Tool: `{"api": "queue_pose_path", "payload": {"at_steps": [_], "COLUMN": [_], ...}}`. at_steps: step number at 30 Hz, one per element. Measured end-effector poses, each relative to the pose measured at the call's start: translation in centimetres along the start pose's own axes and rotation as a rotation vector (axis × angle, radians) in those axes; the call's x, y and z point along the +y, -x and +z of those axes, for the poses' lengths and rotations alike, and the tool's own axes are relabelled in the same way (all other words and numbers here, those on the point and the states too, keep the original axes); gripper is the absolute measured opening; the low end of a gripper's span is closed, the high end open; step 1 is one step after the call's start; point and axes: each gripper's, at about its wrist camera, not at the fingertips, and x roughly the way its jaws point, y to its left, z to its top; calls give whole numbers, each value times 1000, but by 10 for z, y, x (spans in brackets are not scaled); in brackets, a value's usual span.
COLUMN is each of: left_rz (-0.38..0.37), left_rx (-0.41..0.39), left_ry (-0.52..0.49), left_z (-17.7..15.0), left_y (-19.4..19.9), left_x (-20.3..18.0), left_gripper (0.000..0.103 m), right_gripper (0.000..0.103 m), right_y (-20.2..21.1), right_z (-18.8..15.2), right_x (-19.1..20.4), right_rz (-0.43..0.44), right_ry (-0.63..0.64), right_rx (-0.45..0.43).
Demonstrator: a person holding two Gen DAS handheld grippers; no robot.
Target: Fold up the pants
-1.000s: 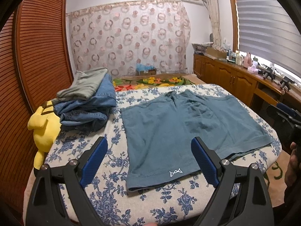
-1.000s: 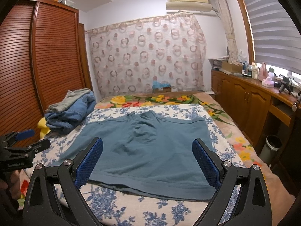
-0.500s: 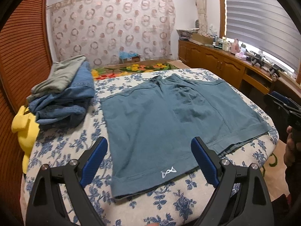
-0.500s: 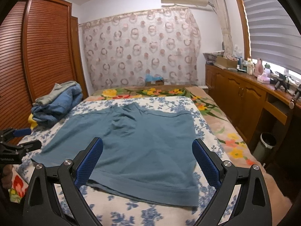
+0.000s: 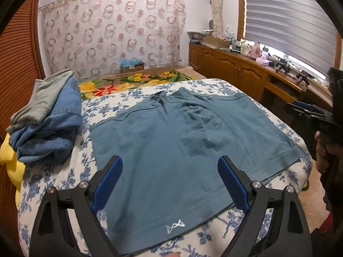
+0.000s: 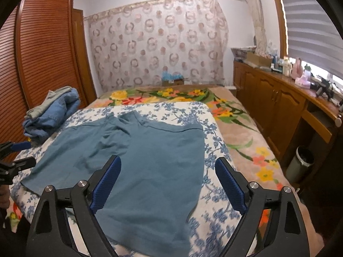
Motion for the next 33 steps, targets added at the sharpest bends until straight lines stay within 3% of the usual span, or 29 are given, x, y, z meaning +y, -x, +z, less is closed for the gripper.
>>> {"api": "queue_pose_path", "payload": {"at_steps": [7,9,22,26,28,30,33], "left_rz": [-37,-41,-85,-88,-84,-79,-84], "left_rx": [10,13,87,114,124,134,147], "left_ry": [-17,-24,-31,-25,-23,-22,-8], "left_z": [16,19,16,10,7,4,1], "left_y": [-12,-15,-39,-45,-48,-51,-55], "left_x": [-9,-12,-23,-19,-18,-15,-10], "left_gripper": [91,91,91,91,91,91,91], "right_gripper": [82,73,47,34,31,19,8], "right_y": [-36,-49,-136,-156,-159,-161,-160], "right_z": [18,22,43,43,46,47,46], "right_x": [-22,-30,-77,-80,-79,-78,-80], "right_rz": [13,25,18,38,33,55,82], "right_ry": [21,16,-66,-91,-92,-110,-121], "right_rx": [81,111,273,318,320,329,339]}}
